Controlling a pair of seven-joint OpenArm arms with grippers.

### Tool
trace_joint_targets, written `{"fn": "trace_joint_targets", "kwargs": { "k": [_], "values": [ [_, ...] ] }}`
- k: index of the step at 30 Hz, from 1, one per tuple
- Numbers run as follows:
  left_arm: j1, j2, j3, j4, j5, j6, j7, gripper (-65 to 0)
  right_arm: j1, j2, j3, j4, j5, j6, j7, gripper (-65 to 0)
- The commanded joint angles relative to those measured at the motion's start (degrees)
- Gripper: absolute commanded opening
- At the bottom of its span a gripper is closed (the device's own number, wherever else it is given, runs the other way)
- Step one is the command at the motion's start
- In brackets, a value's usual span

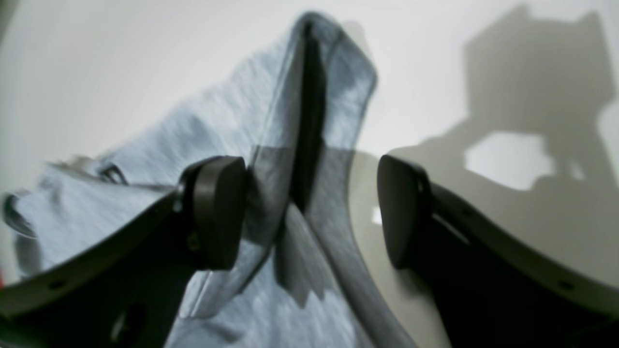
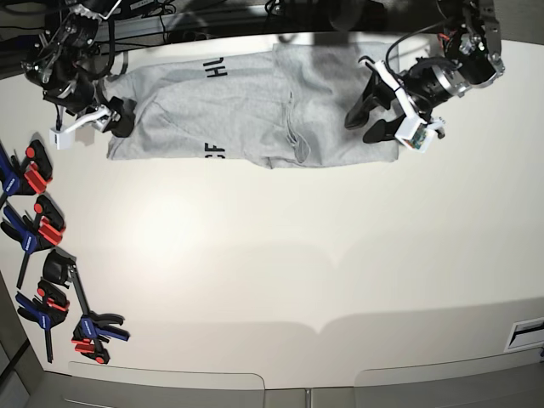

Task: Fold the T-shirt properly
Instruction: 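Release the shirt with both grippers and lift them away, then grasp the hem with the right gripper and fold it toward the collar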

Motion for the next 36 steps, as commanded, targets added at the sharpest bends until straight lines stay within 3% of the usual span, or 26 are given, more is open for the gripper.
{"fn": "trace_joint_targets", "kwargs": {
  "k": [1,6,13,15,20,23,24,27,31,36],
  "values": [
    [-0.26,-0.35,-0.15,0.83,-1.16,-0.49,-1.36,-42.3,-0.17,0.59,0.11,-0.24,0.09,0.07,-1.88,-24.6],
    [-0.28,-0.35,-0.15,0.83,-1.16,-0.49,-1.36,-42.3,-0.17,0.59,0.11,-0.46,6.4,2.78,-4.61,-24.6],
    [-0.28,-0.35,-0.15,0.83,-1.16,-0.49,-1.36,-42.3,-0.15,0.59,0.11,-0.44,6.78,3.28,-5.05,-27.0],
    [-0.35,-0.35,-0.17,0.83,-1.16,-0.49,-1.42,-42.3,-0.15,0.61,0.11,-0.46,7.65,4.22,-5.27,-34.1],
    [-0.46,-0.35,-2.32,0.9,-1.22,-0.49,-1.79,-42.5,0.11,0.59,0.13,-0.44,9.11,5.01,-4.98,-65.0],
    [-0.42,-0.35,-5.88,0.9,-1.2,-0.24,-1.31,-45.3,0.79,0.61,0.13,-0.44,9.09,6.03,-2.6,-65.0],
    [-0.37,-0.35,-7.21,0.9,-1.18,1.4,-1.31,-48.3,1.14,0.61,0.13,-0.44,9.11,7.28,-2.23,-65.0],
    [0.79,-0.35,-10.97,0.57,-0.55,5.75,-1.38,-63.8,2.62,0.61,0.13,-0.44,9.92,9.01,-2.29,-65.0],
    [3.15,-0.37,-12.96,-3.89,2.82,8.37,-1.73,-65.0,4.07,0.59,0.11,-0.42,17.51,10.88,-4.07,-65.0],
    [3.37,-0.33,-12.96,-16.7,3.1,8.7,-2.34,-65.0,4.87,0.52,-0.28,-0.15,29.57,10.88,-11.56,-65.0]
  ]
}}
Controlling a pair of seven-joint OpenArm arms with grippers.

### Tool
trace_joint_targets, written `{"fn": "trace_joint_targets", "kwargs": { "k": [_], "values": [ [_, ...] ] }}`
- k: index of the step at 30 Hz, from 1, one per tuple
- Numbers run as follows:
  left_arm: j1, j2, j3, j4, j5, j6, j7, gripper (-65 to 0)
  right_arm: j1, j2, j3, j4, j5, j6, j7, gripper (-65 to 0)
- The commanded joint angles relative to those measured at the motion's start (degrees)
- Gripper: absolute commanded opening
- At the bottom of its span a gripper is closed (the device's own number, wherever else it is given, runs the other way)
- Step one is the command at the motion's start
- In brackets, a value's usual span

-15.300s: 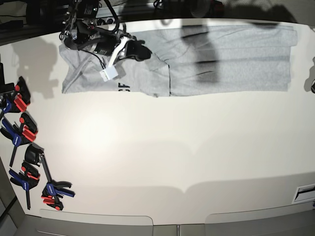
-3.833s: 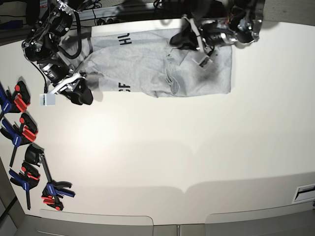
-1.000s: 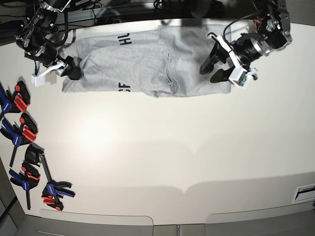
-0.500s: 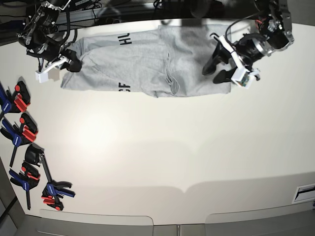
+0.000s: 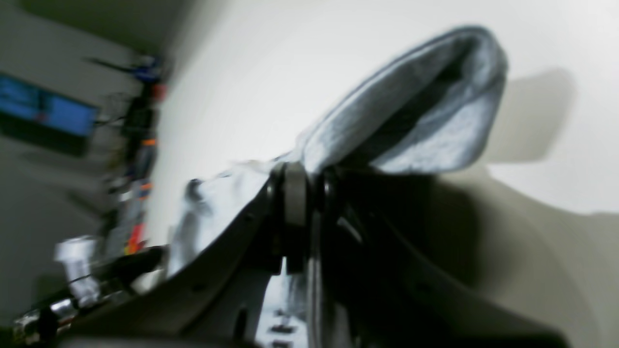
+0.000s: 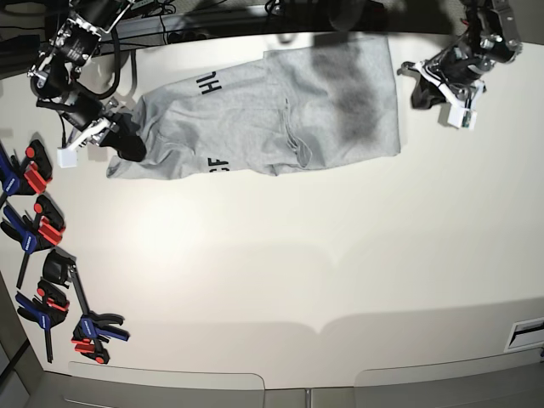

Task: Fold the T-shirt properly
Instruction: 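Grasp the hem with the right gripper and fold it toward the collar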

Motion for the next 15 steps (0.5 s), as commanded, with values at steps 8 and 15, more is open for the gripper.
{"fn": "trace_joint_targets", "kwargs": {
  "k": [8,15],
  "values": [
    [-0.13,-0.48,-0.28,-5.14,-2.12,-0.35,-3.17,-65.0,-0.85,-5.73,-8.74,9.01,13.88,0.93,-1.87,-65.0],
    [-0.13,-0.48,-0.28,-5.14,-2.08,-0.37,-3.13,-65.0,-1.44,-16.44,-24.74,15.93,9.73,0.93,-1.87,-65.0]
  ]
}}
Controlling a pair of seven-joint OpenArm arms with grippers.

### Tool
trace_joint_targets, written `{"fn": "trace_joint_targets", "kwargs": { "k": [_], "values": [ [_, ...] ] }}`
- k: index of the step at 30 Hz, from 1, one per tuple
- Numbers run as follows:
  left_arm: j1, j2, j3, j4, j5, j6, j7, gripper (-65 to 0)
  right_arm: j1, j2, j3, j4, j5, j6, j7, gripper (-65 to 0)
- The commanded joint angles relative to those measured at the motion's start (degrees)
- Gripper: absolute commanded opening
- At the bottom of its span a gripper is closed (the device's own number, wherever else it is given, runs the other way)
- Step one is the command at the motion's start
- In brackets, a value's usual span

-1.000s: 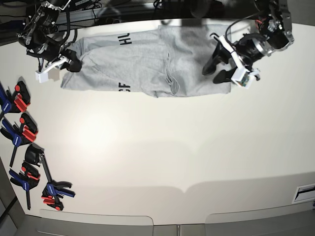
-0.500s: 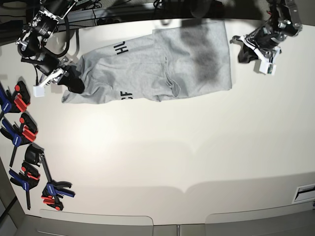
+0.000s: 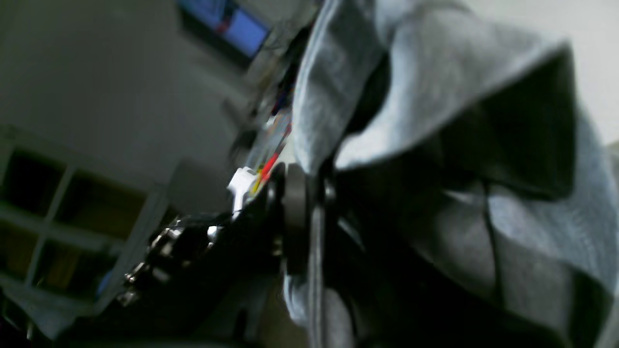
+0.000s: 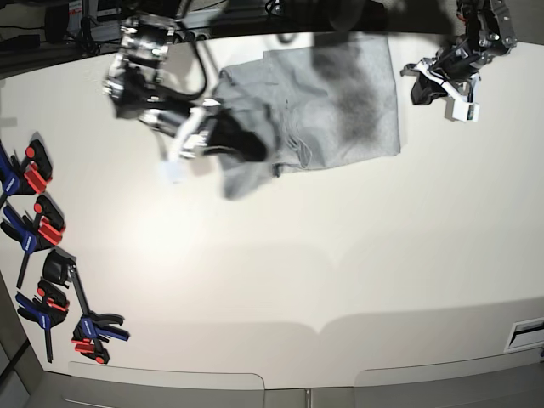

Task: Fold the T-shirt properly
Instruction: 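Grasp the hem with the right gripper and fold it toward the collar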

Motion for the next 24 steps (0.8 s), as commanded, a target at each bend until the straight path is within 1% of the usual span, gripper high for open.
{"fn": "trace_joint_targets", "kwargs": {
  "k": [1,3,8,12,14,17,19,20,22,23,24],
  "values": [
    [0.33,-0.48,-0.2,0.52,0.0,-0.2,0.33,-65.0,0.76,-1.33,-2.21,1.14,0.5,0.71,0.71,-65.0],
    [0.35,-0.46,-0.2,0.52,0.17,-0.2,0.33,-65.0,0.74,-3.72,-7.06,1.14,-4.39,0.71,0.71,-65.0],
    [0.33,-0.48,-0.2,0.52,0.15,-0.2,0.33,-65.0,0.74,-8.13,-17.7,1.14,-20.39,0.71,8.72,-65.0],
    [0.33,-0.48,-0.2,0.52,0.15,-0.2,0.39,-65.0,0.76,-8.49,-23.58,1.14,-32.09,0.71,16.24,-65.0],
    [0.35,-0.48,-0.2,0.52,0.15,-0.2,0.68,-65.0,0.76,-8.49,-26.29,1.11,-36.79,0.71,19.82,-65.0],
    [0.35,-0.48,-0.2,0.52,0.15,-0.2,0.76,-65.0,0.83,-8.49,-29.83,1.14,-41.4,0.71,20.9,-65.0],
    [0.35,-0.48,-0.2,0.52,0.15,-0.2,0.74,-65.0,0.81,-8.49,-31.82,1.11,-42.36,0.71,20.9,-65.0],
    [0.33,-0.48,-0.2,0.52,0.13,-0.2,0.74,-65.0,0.79,-8.49,-32.65,1.11,-42.29,0.71,20.94,-63.4],
    [0.33,-0.48,-0.2,0.52,0.15,-0.2,0.74,-65.0,0.87,-8.49,-34.42,1.11,-42.29,0.71,21.35,-52.0],
    [0.35,-0.48,-0.2,0.52,0.13,-0.2,0.74,-65.0,0.9,-8.49,-35.26,1.11,-42.29,0.71,21.66,-47.6],
    [0.33,-0.48,-0.2,0.5,0.15,-0.2,0.74,-65.0,0.92,-8.49,-36.04,1.14,-42.23,0.71,22.08,-45.0]
  ]
}}
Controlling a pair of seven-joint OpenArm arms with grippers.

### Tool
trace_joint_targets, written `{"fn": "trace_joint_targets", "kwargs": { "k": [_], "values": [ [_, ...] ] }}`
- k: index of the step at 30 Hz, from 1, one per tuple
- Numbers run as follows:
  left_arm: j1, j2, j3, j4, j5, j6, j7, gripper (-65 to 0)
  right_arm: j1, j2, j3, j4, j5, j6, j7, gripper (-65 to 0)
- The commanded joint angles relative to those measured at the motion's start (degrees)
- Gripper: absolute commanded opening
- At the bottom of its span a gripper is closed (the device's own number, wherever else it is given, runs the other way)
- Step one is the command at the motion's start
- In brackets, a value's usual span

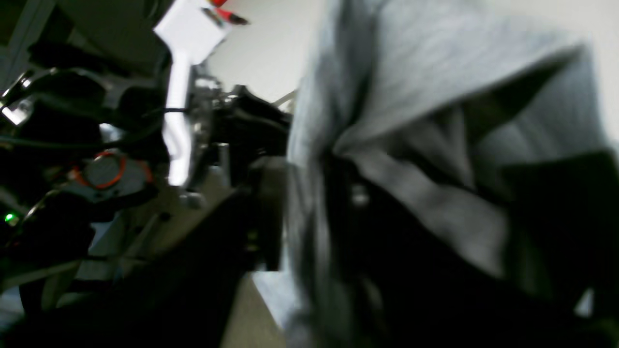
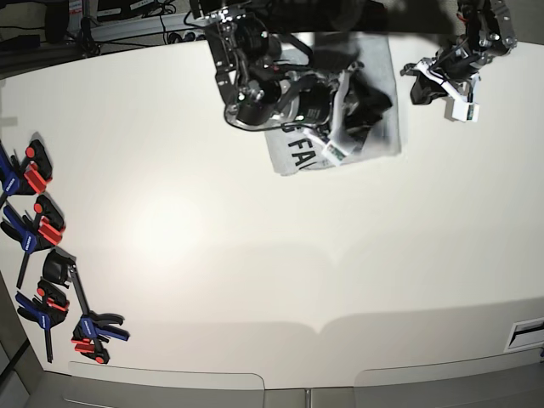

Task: Fold the T-shirt properly
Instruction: 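Grasp the hem with the right gripper and fold it toward the collar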

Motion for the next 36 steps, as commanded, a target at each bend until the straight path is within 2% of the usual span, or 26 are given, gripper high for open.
{"fn": "trace_joint_targets", "kwargs": {
  "k": [1,7,9,12,17,21,24,25,27,28,32,36],
  "values": [
    [0.35,-0.48,-0.2,0.48,0.11,-0.2,0.55,-65.0,0.79,-0.49,-0.87,1.11,1.73,0.71,2.21,-44.6],
    [0.33,-0.48,-0.2,0.48,0.13,-0.2,0.55,-65.0,0.96,-0.49,-4.33,1.11,3.39,0.71,5.29,-44.6],
    [0.35,-0.5,-0.2,0.48,0.13,-0.2,0.55,-65.0,1.7,-0.49,-4.24,1.14,5.33,0.71,5.33,-44.6],
    [0.35,-0.5,-0.22,0.48,0.13,-0.2,0.55,-65.0,4.2,-0.49,-3.26,1.57,4.44,0.71,4.66,-44.6],
    [0.33,-0.87,-0.22,0.61,-0.09,-0.2,-0.17,-65.0,8.22,-0.49,4.55,5.01,2.01,0.71,1.49,-44.6],
    [0.33,-3.76,-1.07,3.19,-5.84,-0.44,-0.28,-65.0,10.6,-0.49,14.6,6.38,1.44,0.71,0.31,-44.7],
    [0.35,-4.79,-3.28,7.63,-7.23,-1.11,-0.04,-65.0,11.26,-0.49,22.53,6.36,1.46,0.71,-0.48,-48.6],
    [0.37,-4.76,-4.26,9.4,-7.21,-1.09,-0.02,-65.0,11.23,-0.49,24.74,6.36,1.68,0.71,-0.5,-51.7],
    [0.68,-4.76,-6.12,13.16,-8.68,-1.11,0.11,-65.0,11.21,-0.49,28.15,6.36,1.75,0.71,-1.53,-63.7],
    [1.01,-4.76,-6.82,15.13,-10.19,-1.36,0.17,-65.0,11.21,-0.39,29.29,6.36,2.03,0.71,-2.08,-65.0],
    [2.97,-4.35,-7.1,23.32,-16.28,-6.23,1.6,-65.0,11.17,2.8,30.71,6.36,7.65,0.71,-3.82,-65.0],
    [4.5,-1.68,-5.31,29.22,-19.41,-8.02,4.28,-65.0,11.06,3.43,30.47,6.36,18.03,0.71,-9.57,-65.0]
  ]
}}
